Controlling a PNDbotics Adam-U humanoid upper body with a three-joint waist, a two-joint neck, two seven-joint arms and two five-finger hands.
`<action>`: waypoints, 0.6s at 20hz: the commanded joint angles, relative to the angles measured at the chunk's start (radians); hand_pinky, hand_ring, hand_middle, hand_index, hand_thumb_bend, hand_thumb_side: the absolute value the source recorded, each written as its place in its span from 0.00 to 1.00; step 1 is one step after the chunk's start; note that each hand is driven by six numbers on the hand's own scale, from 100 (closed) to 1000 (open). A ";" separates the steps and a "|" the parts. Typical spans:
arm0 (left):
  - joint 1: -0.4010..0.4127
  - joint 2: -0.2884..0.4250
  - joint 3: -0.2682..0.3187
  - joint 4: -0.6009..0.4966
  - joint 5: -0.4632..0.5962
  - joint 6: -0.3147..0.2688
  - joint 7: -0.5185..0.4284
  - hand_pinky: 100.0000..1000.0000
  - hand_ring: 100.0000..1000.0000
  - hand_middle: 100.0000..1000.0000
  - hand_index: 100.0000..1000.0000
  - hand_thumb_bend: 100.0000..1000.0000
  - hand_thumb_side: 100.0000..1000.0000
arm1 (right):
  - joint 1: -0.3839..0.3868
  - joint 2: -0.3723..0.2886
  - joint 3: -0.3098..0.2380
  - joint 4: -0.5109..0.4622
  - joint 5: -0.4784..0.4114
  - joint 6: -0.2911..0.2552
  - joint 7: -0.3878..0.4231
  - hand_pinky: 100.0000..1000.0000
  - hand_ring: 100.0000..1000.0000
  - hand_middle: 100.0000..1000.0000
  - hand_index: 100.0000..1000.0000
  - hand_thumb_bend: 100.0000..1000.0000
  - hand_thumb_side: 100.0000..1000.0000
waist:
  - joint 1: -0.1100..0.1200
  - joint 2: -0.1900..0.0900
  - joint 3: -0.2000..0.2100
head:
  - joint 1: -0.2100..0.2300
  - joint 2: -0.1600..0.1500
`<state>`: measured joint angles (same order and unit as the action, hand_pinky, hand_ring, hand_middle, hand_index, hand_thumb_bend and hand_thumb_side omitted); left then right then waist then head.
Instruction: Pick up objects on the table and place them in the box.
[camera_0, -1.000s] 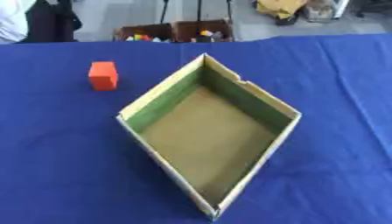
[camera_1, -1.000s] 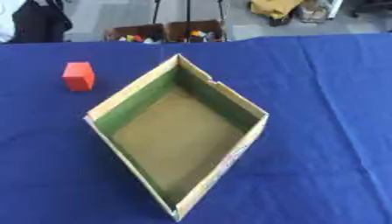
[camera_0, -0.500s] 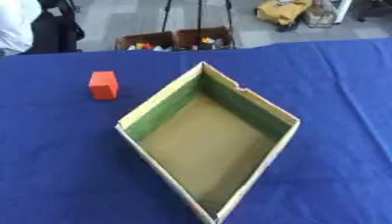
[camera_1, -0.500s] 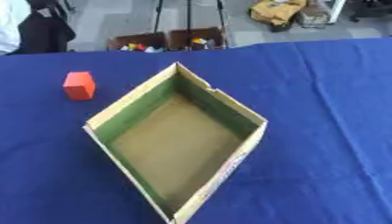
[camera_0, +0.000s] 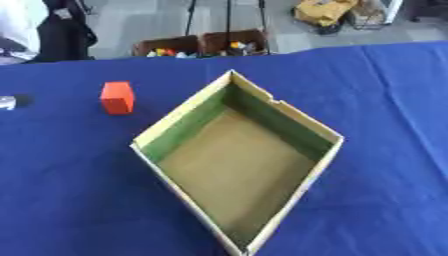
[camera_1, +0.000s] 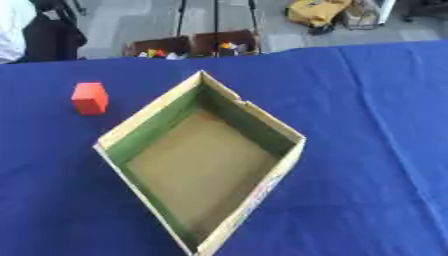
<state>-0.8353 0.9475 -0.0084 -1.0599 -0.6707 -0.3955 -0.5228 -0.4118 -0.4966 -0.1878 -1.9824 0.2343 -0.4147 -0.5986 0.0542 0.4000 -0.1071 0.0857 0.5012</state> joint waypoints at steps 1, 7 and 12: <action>-0.033 0.010 0.004 0.023 -0.050 -0.016 -0.040 0.78 0.93 0.96 1.00 0.57 0.63 | -0.013 -0.027 -0.001 -0.018 -0.013 -0.003 0.006 0.71 0.66 0.77 0.74 0.00 0.64 | 0.017 -0.001 -0.003 | 0.011 -0.013; -0.079 -0.035 -0.003 0.052 -0.099 -0.033 -0.022 0.78 0.93 0.98 1.00 0.47 0.56 | -0.022 -0.022 0.003 -0.018 -0.019 -0.005 0.014 0.71 0.66 0.77 0.74 0.00 0.64 | 0.019 0.012 -0.019 | 0.035 -0.024; -0.112 -0.059 -0.002 0.074 -0.136 -0.031 0.012 0.78 0.93 0.99 1.00 0.43 0.54 | -0.029 -0.020 0.005 -0.018 -0.024 -0.006 0.019 0.71 0.66 0.78 0.74 0.00 0.64 | 0.021 0.025 -0.036 | 0.055 -0.033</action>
<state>-0.9282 0.8636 -0.0150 -0.9816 -0.7975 -0.4265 -0.5221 -0.4305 -0.4966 -0.1792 -1.9824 0.2165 -0.4197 -0.5835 0.0607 0.4327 -0.1441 0.1337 0.4812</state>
